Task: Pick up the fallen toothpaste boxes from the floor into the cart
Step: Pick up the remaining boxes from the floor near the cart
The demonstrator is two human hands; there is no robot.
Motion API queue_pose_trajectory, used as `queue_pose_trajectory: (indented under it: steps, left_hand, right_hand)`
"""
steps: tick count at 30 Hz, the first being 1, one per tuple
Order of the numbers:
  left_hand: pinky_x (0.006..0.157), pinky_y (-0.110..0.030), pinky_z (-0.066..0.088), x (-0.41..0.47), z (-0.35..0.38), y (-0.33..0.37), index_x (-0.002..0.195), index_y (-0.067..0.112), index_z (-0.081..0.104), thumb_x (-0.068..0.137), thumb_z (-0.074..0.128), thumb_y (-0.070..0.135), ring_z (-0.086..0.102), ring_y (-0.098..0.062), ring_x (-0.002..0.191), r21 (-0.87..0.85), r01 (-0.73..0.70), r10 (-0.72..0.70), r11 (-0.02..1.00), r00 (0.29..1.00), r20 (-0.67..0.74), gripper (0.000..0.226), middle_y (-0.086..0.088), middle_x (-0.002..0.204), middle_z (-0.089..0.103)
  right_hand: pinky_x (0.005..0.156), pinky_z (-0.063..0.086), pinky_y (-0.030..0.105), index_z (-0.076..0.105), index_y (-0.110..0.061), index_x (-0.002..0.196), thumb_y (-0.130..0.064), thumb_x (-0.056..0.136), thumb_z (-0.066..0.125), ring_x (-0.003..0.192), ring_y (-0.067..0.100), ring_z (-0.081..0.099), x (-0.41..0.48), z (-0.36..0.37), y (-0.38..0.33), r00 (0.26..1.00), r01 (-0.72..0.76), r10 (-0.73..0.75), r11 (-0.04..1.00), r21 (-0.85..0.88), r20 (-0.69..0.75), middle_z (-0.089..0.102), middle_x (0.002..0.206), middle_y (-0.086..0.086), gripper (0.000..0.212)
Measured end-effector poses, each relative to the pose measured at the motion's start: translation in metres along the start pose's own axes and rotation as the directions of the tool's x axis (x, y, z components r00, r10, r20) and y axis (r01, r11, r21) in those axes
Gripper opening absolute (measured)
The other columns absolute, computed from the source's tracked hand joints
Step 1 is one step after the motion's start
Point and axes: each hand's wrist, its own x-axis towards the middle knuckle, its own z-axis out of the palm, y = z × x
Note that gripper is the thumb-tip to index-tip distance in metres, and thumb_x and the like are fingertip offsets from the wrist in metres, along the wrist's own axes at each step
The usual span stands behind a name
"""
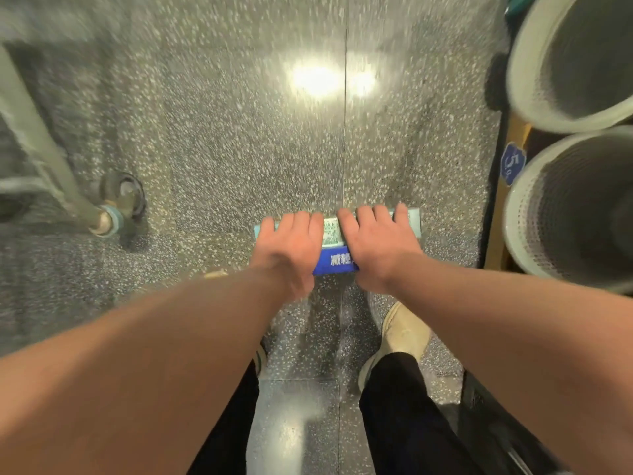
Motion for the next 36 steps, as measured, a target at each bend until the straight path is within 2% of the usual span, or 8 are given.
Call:
queue_pose_trajectory:
  steps: [4, 9, 14, 19, 23, 28, 31, 36]
  left_hand:
    - [0.099, -0.045, 0.037, -0.059, -0.109, -0.02, 0.141, 0.012, 0.027, 0.077, 0.069, 0.032, 0.046, -0.026, 0.116, -0.01, -0.06, 0.06, 0.998, 0.998, -0.032, 0.079, -0.005, 0.127, 0.045]
    - [0.09, -0.046, 0.038, -0.153, -0.314, -0.05, 0.132, 0.015, 0.037, 0.075, 0.066, 0.039, 0.05, -0.027, 0.113, 0.107, -0.091, 0.108, 0.99, 0.98, -0.168, 0.069, -0.005, 0.123, 0.049]
    - [0.094, -0.046, 0.038, -0.283, -0.516, -0.057, 0.131, 0.015, 0.037, 0.077, 0.066, 0.039, 0.05, -0.027, 0.117, 0.16, -0.001, 0.055, 0.987, 0.941, -0.334, 0.066, -0.005, 0.123, 0.049]
    - [0.089, -0.045, 0.04, -0.398, -0.645, -0.066, 0.12, 0.018, 0.041, 0.073, 0.07, 0.039, 0.054, -0.028, 0.112, 0.202, 0.135, -0.014, 0.97, 0.861, -0.508, 0.059, -0.005, 0.118, 0.053]
    - [0.09, -0.044, 0.043, -0.473, -0.711, -0.089, 0.118, 0.019, 0.044, 0.071, 0.072, 0.041, 0.057, -0.027, 0.111, 0.251, 0.243, -0.048, 0.937, 0.802, -0.596, 0.059, -0.004, 0.117, 0.055]
    - [0.092, -0.045, 0.043, -0.537, -0.735, -0.149, 0.122, 0.02, 0.044, 0.071, 0.071, 0.05, 0.057, -0.027, 0.115, 0.19, 0.335, -0.135, 0.923, 0.744, -0.655, 0.065, -0.003, 0.12, 0.055]
    - [0.092, -0.043, 0.043, -0.559, -0.733, -0.204, 0.127, 0.018, 0.045, 0.074, 0.069, 0.053, 0.057, -0.028, 0.117, 0.146, 0.332, -0.16, 0.932, 0.737, -0.657, 0.067, -0.004, 0.122, 0.055]
    - [0.088, -0.042, 0.048, -0.57, -0.727, -0.314, 0.12, 0.021, 0.045, 0.067, 0.071, 0.05, 0.059, -0.028, 0.11, 0.128, 0.305, -0.176, 0.944, 0.79, -0.587, 0.066, -0.002, 0.114, 0.056]
  right_hand:
    - [0.115, 0.019, 0.065, 0.006, -0.016, 0.154, -0.034, 0.076, 0.074, 0.133, 0.035, 0.036, -0.065, -0.108, -0.005, 0.999, 0.022, -0.022, 0.999, -0.032, -0.027, 0.038, 0.141, 0.012, 0.105]
    - [0.113, 0.024, 0.062, 0.011, -0.017, 0.153, -0.036, 0.078, 0.072, 0.132, 0.035, 0.037, -0.176, -0.297, -0.009, 0.989, -0.026, 0.022, 0.999, -0.025, -0.149, 0.039, 0.139, 0.011, 0.098]
    - [0.101, 0.036, 0.051, 0.028, -0.025, 0.135, -0.029, 0.074, 0.065, 0.118, 0.03, 0.047, -0.313, -0.493, -0.015, 0.935, -0.016, -0.009, 0.998, -0.067, -0.354, 0.047, 0.123, 0.004, 0.072]
    - [0.095, 0.041, 0.046, 0.031, -0.026, 0.13, -0.032, 0.075, 0.06, 0.117, 0.03, 0.049, -0.416, -0.623, -0.037, 0.832, 0.024, -0.109, 0.987, -0.161, -0.543, 0.048, 0.123, 0.003, 0.063]
    - [0.094, 0.043, 0.047, 0.032, -0.028, 0.12, -0.034, 0.074, 0.058, 0.117, 0.03, 0.05, -0.463, -0.693, -0.072, 0.743, 0.062, -0.163, 0.983, -0.175, -0.65, 0.048, 0.118, 0.002, 0.053]
    - [0.093, 0.044, 0.046, 0.034, -0.028, 0.12, -0.035, 0.073, 0.06, 0.116, 0.03, 0.05, -0.476, -0.759, -0.136, 0.673, 0.114, -0.294, 0.948, -0.297, -0.679, 0.049, 0.116, 0.002, 0.054]
    - [0.095, 0.043, 0.046, 0.036, -0.028, 0.122, -0.036, 0.075, 0.061, 0.119, 0.03, 0.05, -0.461, -0.786, -0.185, 0.664, 0.14, -0.341, 0.931, -0.337, -0.665, 0.051, 0.121, 0.003, 0.055]
    - [0.097, 0.044, 0.048, 0.037, -0.025, 0.124, -0.039, 0.073, 0.064, 0.124, 0.03, 0.05, -0.407, -0.818, -0.268, 0.707, 0.19, -0.342, 0.935, -0.3, -0.619, 0.052, 0.126, 0.005, 0.059]
